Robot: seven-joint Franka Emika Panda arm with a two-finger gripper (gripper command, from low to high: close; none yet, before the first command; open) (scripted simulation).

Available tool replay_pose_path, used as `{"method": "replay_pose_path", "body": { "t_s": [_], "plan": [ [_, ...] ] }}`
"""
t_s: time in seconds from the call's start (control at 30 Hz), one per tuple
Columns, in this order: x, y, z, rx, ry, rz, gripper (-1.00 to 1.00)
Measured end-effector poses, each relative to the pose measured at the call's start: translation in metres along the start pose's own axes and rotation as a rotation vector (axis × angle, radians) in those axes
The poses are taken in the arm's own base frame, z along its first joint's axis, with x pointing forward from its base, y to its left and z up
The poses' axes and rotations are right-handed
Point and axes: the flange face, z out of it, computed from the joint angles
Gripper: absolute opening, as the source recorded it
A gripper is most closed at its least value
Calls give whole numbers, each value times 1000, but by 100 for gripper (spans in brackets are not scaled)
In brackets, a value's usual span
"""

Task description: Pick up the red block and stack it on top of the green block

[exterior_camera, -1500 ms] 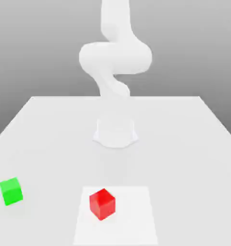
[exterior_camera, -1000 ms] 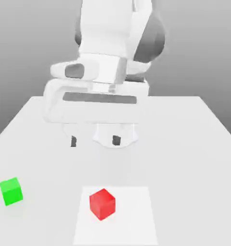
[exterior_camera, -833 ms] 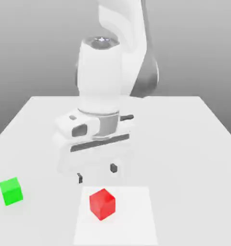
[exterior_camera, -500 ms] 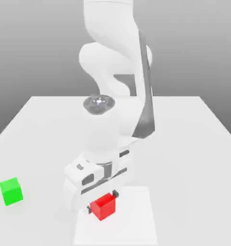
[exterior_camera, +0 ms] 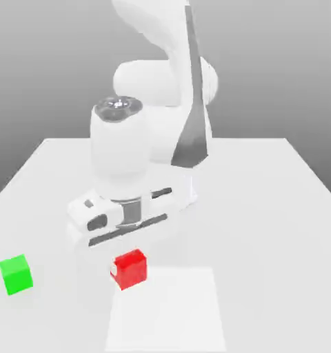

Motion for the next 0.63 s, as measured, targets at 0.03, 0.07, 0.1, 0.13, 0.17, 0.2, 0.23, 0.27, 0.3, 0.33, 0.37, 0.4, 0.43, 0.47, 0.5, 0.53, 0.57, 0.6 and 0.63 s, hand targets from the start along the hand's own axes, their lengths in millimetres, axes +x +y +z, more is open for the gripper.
{"method": "replay_pose_path", "body": {
  "t_s": [0.03, 0.07, 0.1, 0.13, 0.17, 0.2, 0.23, 0.27, 0.3, 0.33, 0.37, 0.4, 0.43, 0.47, 0.5, 0.53, 0.57, 0.6, 0.63],
  "plan": [
    [6, 17, -2, 0, 0, 82, -100],
    [12, 34, -5, 0, -1, 165, -100],
    [16, 52, -7, 0, -1, 248, -100],
    [20, 70, -9, 1, -1, 330, -100],
    [24, 88, -12, 1, 0, 413, -100],
    [26, 107, -14, 1, 0, 496, -100],
    [28, 126, -17, 1, 0, 579, -100],
    [28, 145, -20, 1, 0, 662, -100],
    [28, 163, -22, 2, 1, 742, -100],
    [27, 184, -26, 3, 1, 831, -100],
    [28, 192, -23, 3, 1, 872, -100],
    [29, 194, -15, 3, 1, 888, -100],
    [30, 195, -4, 3, 1, 896, -100],
    [30, 195, 7, 3, 1, 900, -100],
    [30, 195, 19, 3, 1, 902, -100],
    [29, 195, 30, 3, 1, 903, 100],
    [29, 195, 30, 2, 1, 903, 100],
    [29, 195, 30, 2, 1, 903, 100],
    [29, 195, 30, 2, 1, 903, 100]
  ]
}}
